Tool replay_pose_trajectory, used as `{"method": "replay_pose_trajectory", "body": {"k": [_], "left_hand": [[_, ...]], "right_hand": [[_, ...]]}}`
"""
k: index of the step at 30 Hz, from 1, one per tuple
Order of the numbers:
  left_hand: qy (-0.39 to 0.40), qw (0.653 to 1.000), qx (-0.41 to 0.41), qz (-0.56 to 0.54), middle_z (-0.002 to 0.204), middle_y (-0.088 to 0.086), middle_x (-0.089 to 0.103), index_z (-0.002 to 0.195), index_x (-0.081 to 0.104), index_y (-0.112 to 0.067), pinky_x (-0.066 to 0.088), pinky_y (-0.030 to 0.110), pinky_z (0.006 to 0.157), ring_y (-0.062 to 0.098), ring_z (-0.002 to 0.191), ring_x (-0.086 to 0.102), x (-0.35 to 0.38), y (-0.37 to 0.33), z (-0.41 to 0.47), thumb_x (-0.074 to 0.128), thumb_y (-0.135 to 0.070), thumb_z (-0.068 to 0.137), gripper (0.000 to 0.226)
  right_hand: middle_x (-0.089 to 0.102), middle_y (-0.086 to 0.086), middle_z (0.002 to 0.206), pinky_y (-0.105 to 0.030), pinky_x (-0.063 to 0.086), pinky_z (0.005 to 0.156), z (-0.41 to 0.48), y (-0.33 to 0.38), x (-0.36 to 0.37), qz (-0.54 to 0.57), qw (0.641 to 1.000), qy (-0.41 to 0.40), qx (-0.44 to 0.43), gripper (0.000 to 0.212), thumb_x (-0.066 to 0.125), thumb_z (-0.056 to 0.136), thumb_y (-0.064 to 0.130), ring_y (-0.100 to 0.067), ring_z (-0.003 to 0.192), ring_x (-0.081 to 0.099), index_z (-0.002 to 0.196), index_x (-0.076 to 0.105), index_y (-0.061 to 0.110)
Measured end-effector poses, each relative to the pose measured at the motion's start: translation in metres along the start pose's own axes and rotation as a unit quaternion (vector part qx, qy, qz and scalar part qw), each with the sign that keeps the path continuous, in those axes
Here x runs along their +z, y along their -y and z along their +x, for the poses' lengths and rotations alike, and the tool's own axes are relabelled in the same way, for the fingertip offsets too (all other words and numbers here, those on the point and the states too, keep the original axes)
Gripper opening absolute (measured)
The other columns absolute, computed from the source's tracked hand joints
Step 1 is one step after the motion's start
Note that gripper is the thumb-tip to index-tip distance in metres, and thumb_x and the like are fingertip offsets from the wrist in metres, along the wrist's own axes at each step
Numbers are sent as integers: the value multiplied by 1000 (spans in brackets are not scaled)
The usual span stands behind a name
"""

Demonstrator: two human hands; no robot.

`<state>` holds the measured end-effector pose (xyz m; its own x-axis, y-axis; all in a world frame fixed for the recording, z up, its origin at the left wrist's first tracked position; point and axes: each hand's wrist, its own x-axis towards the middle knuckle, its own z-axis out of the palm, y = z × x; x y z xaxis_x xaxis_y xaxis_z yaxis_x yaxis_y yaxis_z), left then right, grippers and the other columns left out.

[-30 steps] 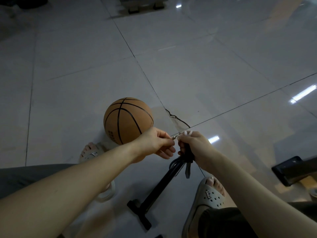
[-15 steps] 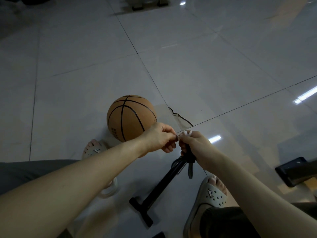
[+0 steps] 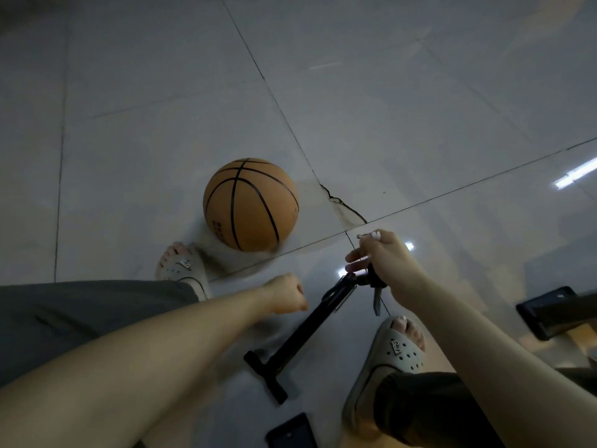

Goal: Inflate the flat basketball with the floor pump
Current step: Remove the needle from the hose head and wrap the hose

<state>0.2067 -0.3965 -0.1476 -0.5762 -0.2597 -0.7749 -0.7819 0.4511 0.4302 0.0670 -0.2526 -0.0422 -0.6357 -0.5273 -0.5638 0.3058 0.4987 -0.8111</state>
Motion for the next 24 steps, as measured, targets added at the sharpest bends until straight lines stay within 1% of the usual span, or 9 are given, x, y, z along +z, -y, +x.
{"method": "replay_pose_trajectory", "body": {"k": [2, 4, 6, 9, 11, 14, 18, 21, 24], "left_hand": [[24, 998, -31, 59, 119, 11, 67, 119, 63, -7, 52, 34, 92, 28, 108, 63, 34, 17, 13, 75, -40, 86, 48], [63, 993, -61, 82, 122, 10, 63, 125, 58, -10, 53, 35, 92, 29, 110, 63, 66, 33, 22, 75, -50, 83, 60], [68, 990, -76, 100, 120, 9, 64, 125, 57, -13, 54, 35, 88, 29, 105, 64, 89, 51, 27, 76, -49, 81, 60], [31, 988, -68, 132, 117, 7, 64, 119, 56, -17, 55, 36, 84, 27, 100, 64, 100, 66, 33, 76, -43, 80, 51], [43, 989, -61, 129, 112, 6, 65, 115, 59, -17, 56, 34, 81, 25, 96, 65, 93, 66, 34, 77, -45, 77, 50], [77, 995, -64, 20, 104, 8, 69, 108, 62, -13, 57, 32, 74, 26, 91, 67, 70, 53, 31, 81, -41, 77, 46], [115, 979, -45, -165, 95, 10, 69, 111, 62, -8, 57, 34, 67, 27, 80, 69, 21, 9, 11, 68, -34, 94, 32], [159, 961, -10, -227, 94, 11, 69, 119, 61, -7, 59, 41, 77, 27, 80, 69, -19, -23, -13, 55, -31, 102, 30], [164, 952, -5, -259, 100, 15, 67, 128, 57, -7, 57, 41, 81, 26, 82, 67, -49, -40, -32, 45, -30, 105, 34]], "right_hand": [[65, -21, 87, -54, 57, 72, 2, -9, -4, -6, 999, -33, 41, 17, 40, 102, 16, -38, 72, 69, 108, 50, 3], [64, -20, 85, -48, 59, 64, 6, -18, -8, -1, 995, -60, 81, 15, 39, 103, 16, -39, 70, 68, 99, 50, 6], [66, -20, 87, -47, 61, 64, 6, -24, -9, -14, 992, -59, 113, 20, 39, 102, 19, -36, 70, 69, 96, 52, 4], [66, -25, 97, -43, 60, 58, 7, -22, -5, -13, 990, -50, 129, 28, 40, 99, 19, -35, 69, 69, 107, 56, -2], [65, -28, 97, -46, 60, 59, 8, -17, -2, -12, 991, -48, 125, 27, 39, 98, 18, -37, 68, 69, 101, 54, -3], [64, -38, 101, -59, 57, 70, 9, -7, 1, -24, 992, -54, 112, 24, 36, 92, 15, -46, 69, 69, 94, 43, -8], [65, -34, 95, -69, 53, 71, 0, 5, 1, -25, 994, -52, 93, 21, 35, 98, 15, -52, 75, 69, 93, 45, -2], [67, -31, 98, -58, 58, 73, -10, 16, -1, -49, 996, -57, 52, 20, 55, 93, 21, -38, 78, 68, 83, 55, 4], [62, -13, 66, -30, 51, 49, -17, 25, -7, -81, 995, -51, 18, 29, 72, 85, 11, -26, 61, 66, 69, 48, 10]]}}
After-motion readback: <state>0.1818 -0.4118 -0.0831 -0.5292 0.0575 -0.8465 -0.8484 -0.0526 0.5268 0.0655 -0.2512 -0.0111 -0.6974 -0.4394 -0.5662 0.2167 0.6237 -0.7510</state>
